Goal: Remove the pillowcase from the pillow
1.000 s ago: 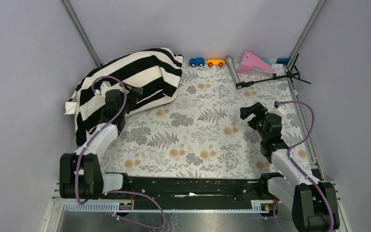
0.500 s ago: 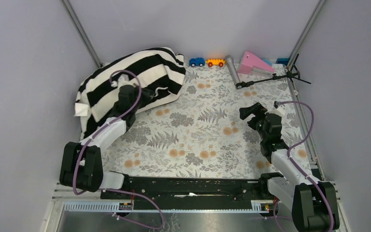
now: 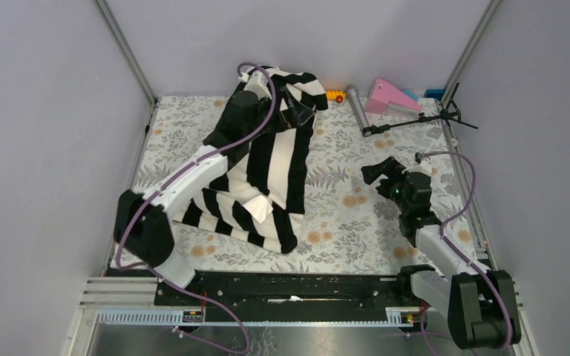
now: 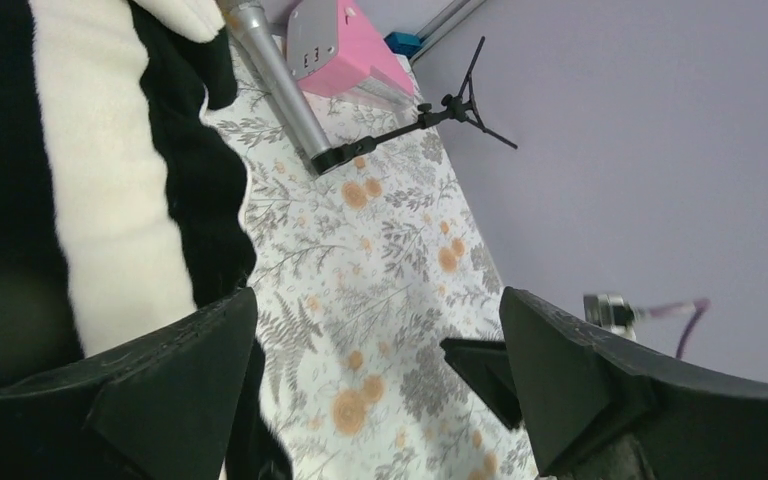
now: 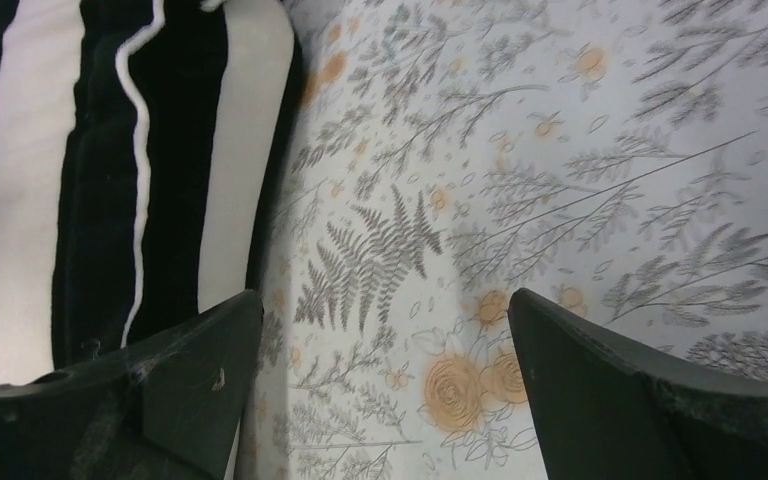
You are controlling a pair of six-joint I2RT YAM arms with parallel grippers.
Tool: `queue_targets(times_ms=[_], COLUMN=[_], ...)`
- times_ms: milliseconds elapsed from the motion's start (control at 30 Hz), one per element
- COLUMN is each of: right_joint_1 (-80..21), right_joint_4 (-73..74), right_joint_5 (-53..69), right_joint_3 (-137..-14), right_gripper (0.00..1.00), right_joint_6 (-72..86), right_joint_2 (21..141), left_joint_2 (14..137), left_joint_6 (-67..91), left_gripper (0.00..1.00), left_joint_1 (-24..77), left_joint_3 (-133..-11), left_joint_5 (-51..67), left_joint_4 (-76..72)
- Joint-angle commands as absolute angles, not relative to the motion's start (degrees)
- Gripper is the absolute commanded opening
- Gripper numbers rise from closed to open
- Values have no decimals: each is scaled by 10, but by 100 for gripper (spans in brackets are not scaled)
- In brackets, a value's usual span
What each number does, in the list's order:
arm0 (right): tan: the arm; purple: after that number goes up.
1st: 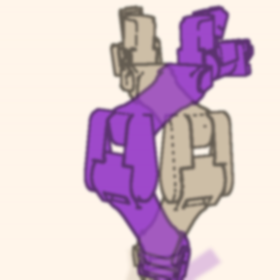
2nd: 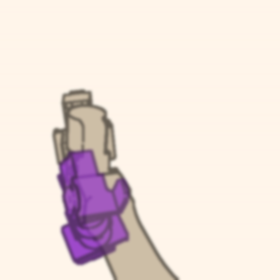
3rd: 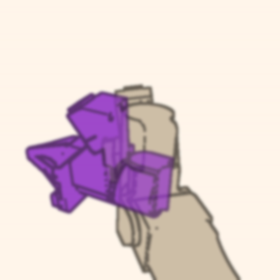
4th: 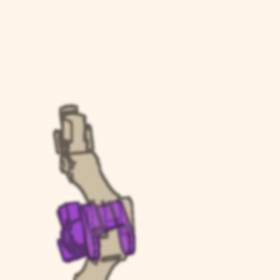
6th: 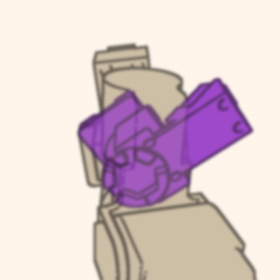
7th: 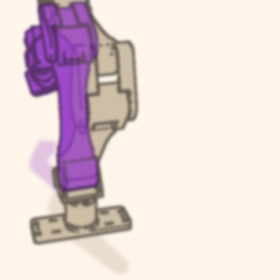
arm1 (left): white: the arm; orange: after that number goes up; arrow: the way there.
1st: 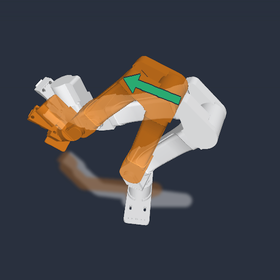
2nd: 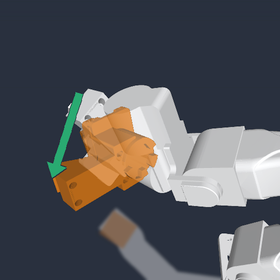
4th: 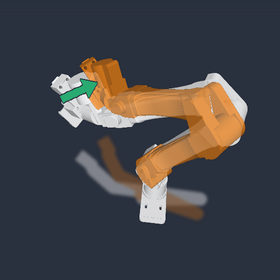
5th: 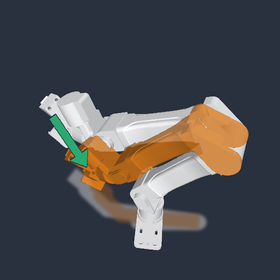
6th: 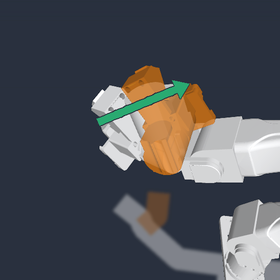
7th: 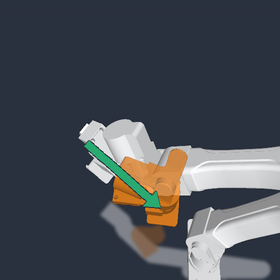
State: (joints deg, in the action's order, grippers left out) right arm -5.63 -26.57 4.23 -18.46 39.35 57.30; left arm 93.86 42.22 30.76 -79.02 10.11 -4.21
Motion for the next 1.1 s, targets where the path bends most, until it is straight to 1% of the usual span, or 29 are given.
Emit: queue_targets(times_ms=[0, 100, 200, 367, 467, 533, 600, 667, 700, 733, 767, 800, 833, 967, 1067], right_joint_1=[-60, -83, -148, -252, -286, -307, -326, -340, -342, -342, -342, -342, -341, -303, -235], right_joint_4=[-322, -369, -393, -393, -406, -436, -451, -448, -445, -444, -440, -430, -417, -402, -363], right_joint_5=[142, 216, 272, 308, 323, 339, 352, 365, 371, 382, 394, 399, 393, 319, 289], right_joint_3=[-223, -244, -277, -324, -330, -331, -339, -358, -368, -377, -389, -398, -405, -398, -427], right_gripper=[100, 100, 100, 99, 95, 90, 83, 72, 62, 46, 22, 7, 0, 0, 0], right_joint_6=[394, 399, 374, 313, 301, 308, 318, 326, 331, 335, 340, 340, 338, 366, 426], right_joint_2=[624, 680, 731, 782, 799, 819, 845, 876, 891, 905, 916, 922, 924, 899, 906], left_joint_2=[824, 770, 714, 629, 578, 549, 522, 504, 498, 495, 493, 493, 493, 507, 525], left_joint_6=[354, 340, 335, 333, 348, 368, 379, 382, 379, 373, 368, 365, 361, 334, 317], left_gripper=[99, 99, 99, 99, 99, 99, 99, 99, 99, 99, 99, 99, 99, 98, 91], left_joint_1=[304, 304, 303, 302, 302, 302, 302, 302, 302, 302, 302, 302, 302, 302, 302], left_joint_3=[-748, -703, -642, -564, -536, -526, -520, -521, -524, -528, -531, -533, -535, -536, -534], left_joint_5=[99, 53, 19, 11, 9, -6, -26, -43, -52, -60, -68, -74, -75, -27, 16], left_joint_4=[29, 100, 137, 178, 217, 245, 268, 290, 300, 310, 319, 327, 332, 336, 338])
